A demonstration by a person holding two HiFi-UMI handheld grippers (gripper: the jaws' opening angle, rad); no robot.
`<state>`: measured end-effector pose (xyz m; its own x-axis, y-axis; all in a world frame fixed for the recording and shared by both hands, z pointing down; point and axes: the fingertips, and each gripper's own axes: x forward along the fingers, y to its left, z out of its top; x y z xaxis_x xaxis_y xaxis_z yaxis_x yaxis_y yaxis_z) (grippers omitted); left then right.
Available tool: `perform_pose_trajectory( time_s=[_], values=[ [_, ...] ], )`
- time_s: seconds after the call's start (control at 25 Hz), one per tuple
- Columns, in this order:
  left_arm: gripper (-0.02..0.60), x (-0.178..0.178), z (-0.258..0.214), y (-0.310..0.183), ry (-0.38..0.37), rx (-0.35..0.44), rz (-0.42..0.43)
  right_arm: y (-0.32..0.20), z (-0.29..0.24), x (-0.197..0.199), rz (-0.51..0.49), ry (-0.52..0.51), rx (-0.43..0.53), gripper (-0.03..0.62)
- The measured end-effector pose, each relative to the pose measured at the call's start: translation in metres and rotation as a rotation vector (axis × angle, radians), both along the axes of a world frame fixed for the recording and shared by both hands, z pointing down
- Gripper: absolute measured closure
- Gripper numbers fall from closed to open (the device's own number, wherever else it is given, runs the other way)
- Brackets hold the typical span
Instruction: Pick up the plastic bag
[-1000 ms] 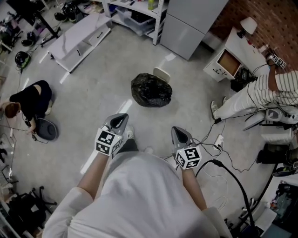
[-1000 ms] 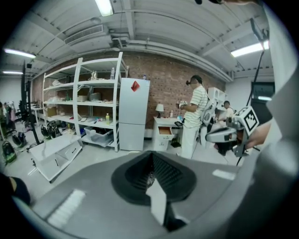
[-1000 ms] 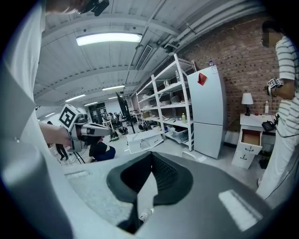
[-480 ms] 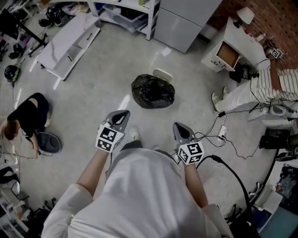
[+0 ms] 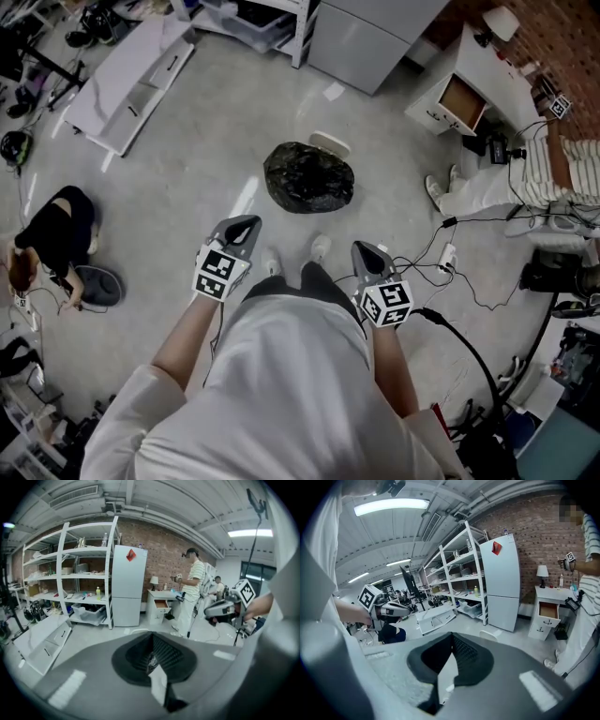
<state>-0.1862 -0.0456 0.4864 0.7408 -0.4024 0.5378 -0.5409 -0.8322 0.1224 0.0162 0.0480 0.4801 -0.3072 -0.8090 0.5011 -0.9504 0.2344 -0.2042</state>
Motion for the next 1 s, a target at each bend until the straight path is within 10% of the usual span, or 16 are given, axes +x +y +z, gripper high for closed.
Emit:
perform_pose_trajectory(
  time_s=[1.0],
  values=[
    [0.578,0.125,0.034,-0.067,-0.097,-0.039,-0.15,-0.105,0.06,0.126,-0.239,-0.032,-0.08,0.592]
  ],
)
